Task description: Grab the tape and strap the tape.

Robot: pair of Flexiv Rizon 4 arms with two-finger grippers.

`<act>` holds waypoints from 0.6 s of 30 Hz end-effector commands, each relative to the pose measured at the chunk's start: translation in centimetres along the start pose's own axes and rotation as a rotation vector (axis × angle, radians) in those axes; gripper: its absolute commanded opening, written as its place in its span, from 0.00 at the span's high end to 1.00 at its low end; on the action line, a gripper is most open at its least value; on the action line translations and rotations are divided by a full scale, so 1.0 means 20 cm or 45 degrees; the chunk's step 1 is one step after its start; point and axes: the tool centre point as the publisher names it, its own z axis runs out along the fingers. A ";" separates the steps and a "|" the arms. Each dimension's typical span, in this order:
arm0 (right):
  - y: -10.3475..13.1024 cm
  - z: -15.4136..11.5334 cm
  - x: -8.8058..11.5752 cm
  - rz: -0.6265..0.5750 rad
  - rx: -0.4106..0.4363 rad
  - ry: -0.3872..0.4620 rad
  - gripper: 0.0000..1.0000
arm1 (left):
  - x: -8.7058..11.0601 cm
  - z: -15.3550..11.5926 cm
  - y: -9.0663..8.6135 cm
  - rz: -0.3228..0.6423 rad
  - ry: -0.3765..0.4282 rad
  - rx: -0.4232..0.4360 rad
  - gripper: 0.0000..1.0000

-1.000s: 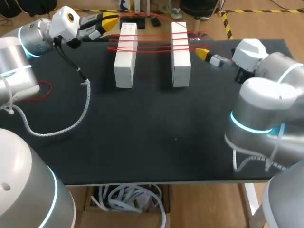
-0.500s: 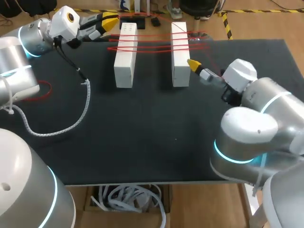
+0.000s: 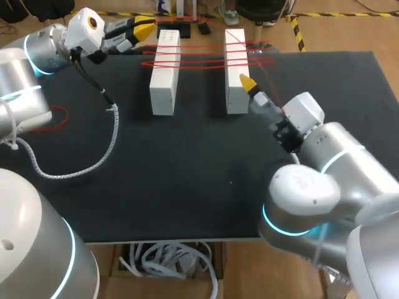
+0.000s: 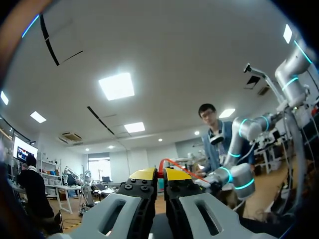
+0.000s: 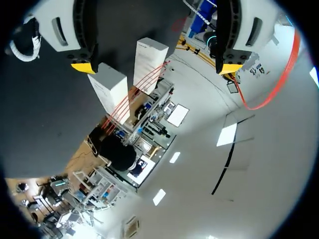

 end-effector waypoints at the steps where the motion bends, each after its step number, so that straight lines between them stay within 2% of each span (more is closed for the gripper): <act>1: -0.05 -0.01 -0.03 0.038 -0.249 0.070 0.00 | 0.00 0.00 0.01 0.001 0.004 0.003 1.00; 6: -0.07 0.00 0.00 0.077 -0.257 0.100 0.00 | 0.00 0.00 0.01 0.001 0.004 0.003 1.00; 11: -0.07 0.00 0.02 0.050 -0.256 0.144 0.00 | 0.00 0.00 0.01 0.001 0.004 0.003 1.00; 18: -0.12 -0.04 0.01 0.105 -0.230 0.119 0.00 | 0.00 0.00 0.01 0.001 0.004 0.003 1.00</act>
